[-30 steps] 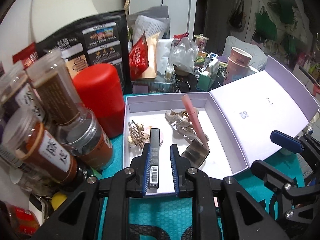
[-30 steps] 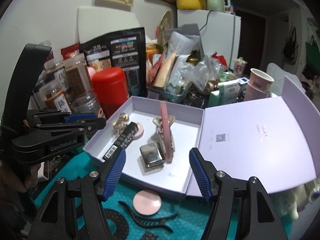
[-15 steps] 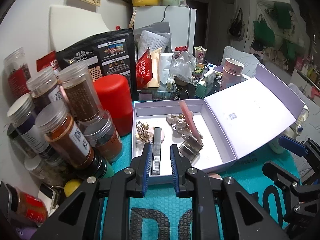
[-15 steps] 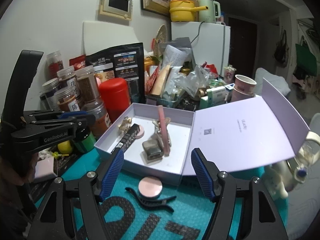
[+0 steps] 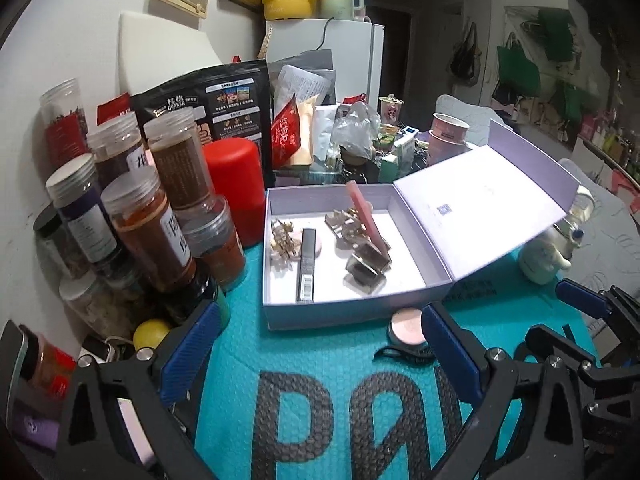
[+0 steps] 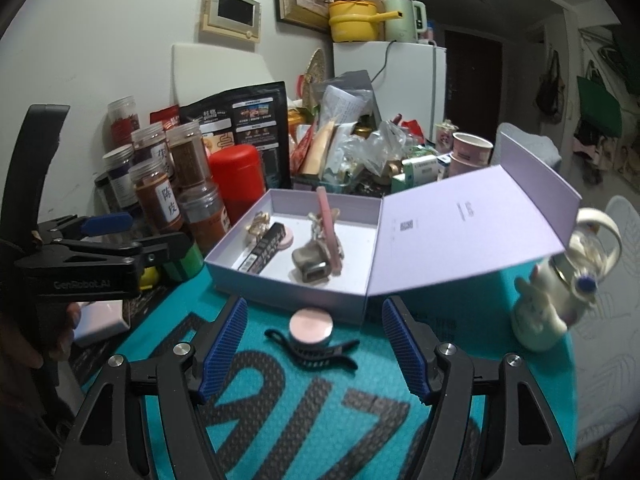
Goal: Organize rigid objects
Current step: 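Withdraw both open grippers up and back from the box, then move the left gripper to the pink compact while the right approaches the black claw clip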
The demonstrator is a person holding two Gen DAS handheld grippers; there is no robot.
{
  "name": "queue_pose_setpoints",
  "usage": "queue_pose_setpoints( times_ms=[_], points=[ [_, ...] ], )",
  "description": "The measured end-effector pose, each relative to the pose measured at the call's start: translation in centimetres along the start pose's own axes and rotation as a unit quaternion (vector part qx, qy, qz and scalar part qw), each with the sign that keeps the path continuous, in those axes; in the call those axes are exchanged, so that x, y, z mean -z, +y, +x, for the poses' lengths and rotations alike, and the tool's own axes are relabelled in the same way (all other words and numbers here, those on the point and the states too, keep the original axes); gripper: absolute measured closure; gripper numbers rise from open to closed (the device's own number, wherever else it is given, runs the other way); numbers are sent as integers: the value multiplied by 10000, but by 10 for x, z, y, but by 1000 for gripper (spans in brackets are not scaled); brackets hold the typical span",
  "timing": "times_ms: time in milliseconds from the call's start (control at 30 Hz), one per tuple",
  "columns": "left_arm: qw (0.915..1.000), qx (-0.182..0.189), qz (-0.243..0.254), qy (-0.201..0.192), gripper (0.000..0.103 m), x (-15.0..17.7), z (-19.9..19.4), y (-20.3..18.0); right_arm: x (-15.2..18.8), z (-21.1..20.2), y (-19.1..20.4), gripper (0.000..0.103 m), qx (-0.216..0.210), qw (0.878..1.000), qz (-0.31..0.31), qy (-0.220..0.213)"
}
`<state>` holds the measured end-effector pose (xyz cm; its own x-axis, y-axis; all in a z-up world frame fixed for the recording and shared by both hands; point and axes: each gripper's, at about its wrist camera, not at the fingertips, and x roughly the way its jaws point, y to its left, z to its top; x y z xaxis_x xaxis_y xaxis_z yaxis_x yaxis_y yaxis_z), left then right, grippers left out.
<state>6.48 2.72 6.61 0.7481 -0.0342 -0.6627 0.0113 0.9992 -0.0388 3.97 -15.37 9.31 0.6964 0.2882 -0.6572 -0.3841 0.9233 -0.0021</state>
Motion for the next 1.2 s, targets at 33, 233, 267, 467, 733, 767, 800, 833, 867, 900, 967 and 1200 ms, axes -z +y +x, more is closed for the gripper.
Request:
queue_pose_setpoints(
  times_ms=[33,233,267,467,733,767,800,833,867,900,967,1200],
  points=[
    [10000,21,3,7,1,4,-2,0,4,-2,1,32,-12,10000,27,16],
    [9999,125,96,-25,1,26,-16,-5,27,-12,3,32,-10,9998,173,82],
    [9998,135,120,-26,1,30,-17,-6,30,-13,3,32,-6,9998,186,93],
    [9997,202,116,46,1,50,-24,-8,52,-17,6,31,5,9993,282,228],
    [9992,251,58,302,1,73,-15,-1,71,-7,8,31,0,9980,443,446],
    [9991,268,50,325,1,75,-14,0,72,-5,8,31,-1,9979,461,466],
    [9990,286,37,349,1,77,-12,1,74,-2,8,31,-7,9976,486,483],
    [9988,306,20,374,1,80,-11,2,75,0,8,31,-14,9975,508,499],
    [9987,319,9,393,1,81,-9,4,76,3,8,31,-24,9972,537,518],
    [9986,328,-4,421,1,83,-7,5,77,6,8,31,-39,9969,566,539],
    [9981,360,-37,495,1,87,-2,8,79,11,7,31,-51,9964,612,578],
    [9962,474,-150,721,1,96,17,17,82,35,8,29,-67,9947,643,797]
  ],
)
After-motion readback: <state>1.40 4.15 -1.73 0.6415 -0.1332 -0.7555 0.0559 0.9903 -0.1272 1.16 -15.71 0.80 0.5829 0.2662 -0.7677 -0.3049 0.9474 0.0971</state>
